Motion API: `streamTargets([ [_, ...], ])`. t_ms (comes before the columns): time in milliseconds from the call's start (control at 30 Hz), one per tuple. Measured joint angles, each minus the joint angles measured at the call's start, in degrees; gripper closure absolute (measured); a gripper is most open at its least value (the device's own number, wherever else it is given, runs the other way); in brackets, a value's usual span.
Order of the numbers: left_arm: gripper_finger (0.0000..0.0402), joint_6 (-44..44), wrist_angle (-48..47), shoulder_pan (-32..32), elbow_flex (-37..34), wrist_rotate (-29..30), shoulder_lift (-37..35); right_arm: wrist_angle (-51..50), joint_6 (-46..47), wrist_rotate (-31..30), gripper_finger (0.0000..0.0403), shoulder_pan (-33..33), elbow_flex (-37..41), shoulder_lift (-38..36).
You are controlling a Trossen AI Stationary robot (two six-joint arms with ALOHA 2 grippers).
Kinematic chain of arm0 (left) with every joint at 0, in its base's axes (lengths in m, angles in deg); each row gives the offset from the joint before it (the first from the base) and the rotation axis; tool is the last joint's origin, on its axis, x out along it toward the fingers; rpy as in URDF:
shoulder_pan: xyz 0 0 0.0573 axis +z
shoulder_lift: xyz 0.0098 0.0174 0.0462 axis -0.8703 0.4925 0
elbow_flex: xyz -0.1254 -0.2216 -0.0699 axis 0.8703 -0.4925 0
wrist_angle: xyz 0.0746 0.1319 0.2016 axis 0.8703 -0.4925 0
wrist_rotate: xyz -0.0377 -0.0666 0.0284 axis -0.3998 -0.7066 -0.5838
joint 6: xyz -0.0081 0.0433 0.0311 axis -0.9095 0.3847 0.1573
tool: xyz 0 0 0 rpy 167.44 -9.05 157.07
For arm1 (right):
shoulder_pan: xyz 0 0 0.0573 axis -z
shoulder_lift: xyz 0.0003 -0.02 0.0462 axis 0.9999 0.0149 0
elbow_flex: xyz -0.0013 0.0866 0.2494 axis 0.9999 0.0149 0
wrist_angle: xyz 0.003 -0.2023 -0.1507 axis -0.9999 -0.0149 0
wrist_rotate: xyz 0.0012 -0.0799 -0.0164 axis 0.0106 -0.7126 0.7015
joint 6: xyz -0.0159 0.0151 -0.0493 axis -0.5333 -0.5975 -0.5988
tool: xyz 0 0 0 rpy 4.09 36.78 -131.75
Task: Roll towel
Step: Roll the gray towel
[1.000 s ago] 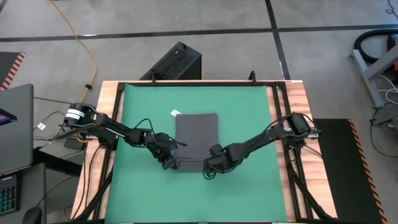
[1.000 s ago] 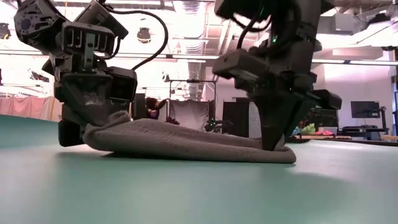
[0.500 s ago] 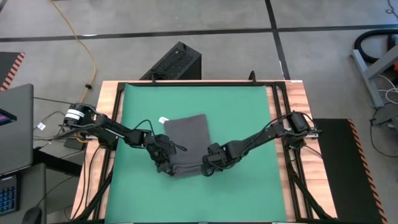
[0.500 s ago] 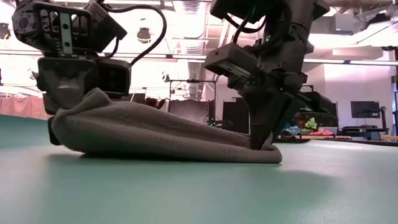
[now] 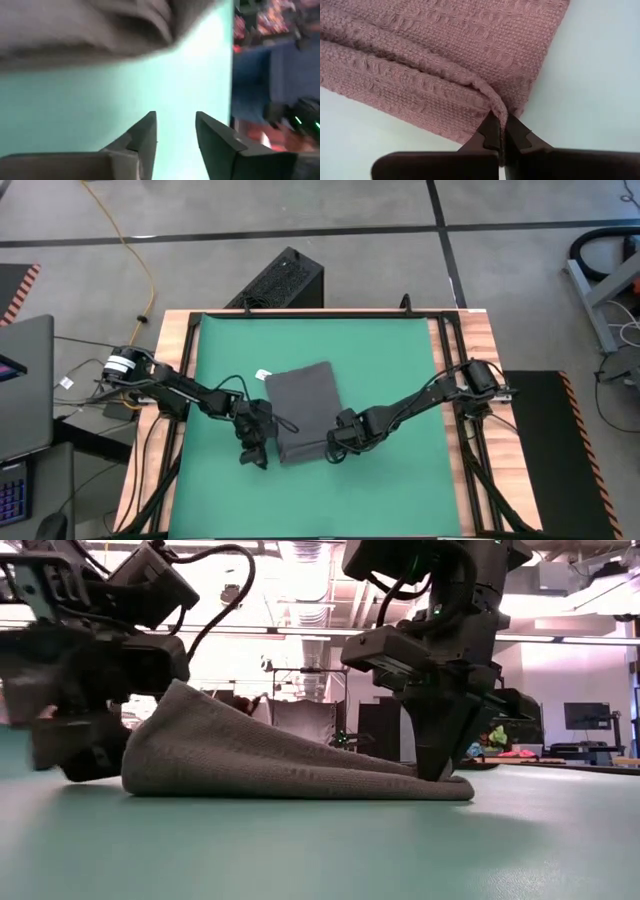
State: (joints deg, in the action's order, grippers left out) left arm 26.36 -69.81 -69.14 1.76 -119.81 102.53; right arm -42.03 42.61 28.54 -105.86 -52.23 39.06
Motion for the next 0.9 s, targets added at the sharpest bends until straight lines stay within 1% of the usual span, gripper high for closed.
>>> streamTargets([
  [33,0.0273,0.47,-0.29,-0.2,0.0,-2.04,-0.01,0.04,0.0,0.0,0.0389,0.0,0.0,0.02],
  [67,0.027,0.46,-0.86,-0.54,0.0,-2.87,-0.47,0.1,-0.11,0.0,0.0389,0.0,0.0,0.02],
  [133,0.0275,-1.17,-1.74,-1.87,-0.02,-0.24,-3.14,0.22,-0.47,0.0,0.0389,0.0,0.0,0.02],
  [167,0.0282,-1.25,-1.43,-2.76,-0.02,2.78,-5.17,0.26,-0.66,0.0,0.0389,0.0,-0.02,0.03],
  [200,0.0293,-0.87,-1.2,-3.82,0.0,6.88,-7.69,0.34,-0.84,0.0,0.0389,0.0,-0.02,0.04],
  [267,0.0321,3.42,-0.96,-6.54,0.85,17.32,-13.04,0.57,-0.98,0.0,0.0389,0.04,-0.04,0.04],
  [333,0.0356,11.59,-0.51,-10.03,2.13,29.11,-17.87,0.74,-1.01,0.0,0.0389,0.04,-0.04,0.07],
  [400,0.0388,18.13,-0.21,-13.35,3.26,39.52,-20.48,1.02,-1.05,0.0,0.0389,0.06,-0.07,0.07],
  [467,0.0395,21.07,-1.13,-14.87,4.37,45.08,-20.57,1.18,-1.03,0.01,0.0388,0.23,-0.07,0.07],
  [533,0.04,22.61,-2.24,-15.56,5.82,46.72,-19.16,1.45,-1.07,0.02,0.0388,0.31,-0.07,0.07],
  [633,0.0401,26.08,-6.3,-16.65,9.3,45.88,-14.8,1.62,-1.2,0.0,0.0388,0.39,-0.09,0.09],
  [767,0.0401,35.56,-13.98,-18.21,18.0,45.75,-7.89,1.79,-1.18,0.03,0.0388,0.37,-0.09,0.09],
  [833,0.0401,38.92,-17.86,-18.45,21.96,44.08,-4.53,2.01,-1.18,0.04,0.0388,0.42,-0.11,0.09],
  [900,0.0401,41.53,-20.0,-18.15,23.82,42.25,-1.9,2.08,-1.17,0.08,0.0387,0.46,-0.11,0.09],
])
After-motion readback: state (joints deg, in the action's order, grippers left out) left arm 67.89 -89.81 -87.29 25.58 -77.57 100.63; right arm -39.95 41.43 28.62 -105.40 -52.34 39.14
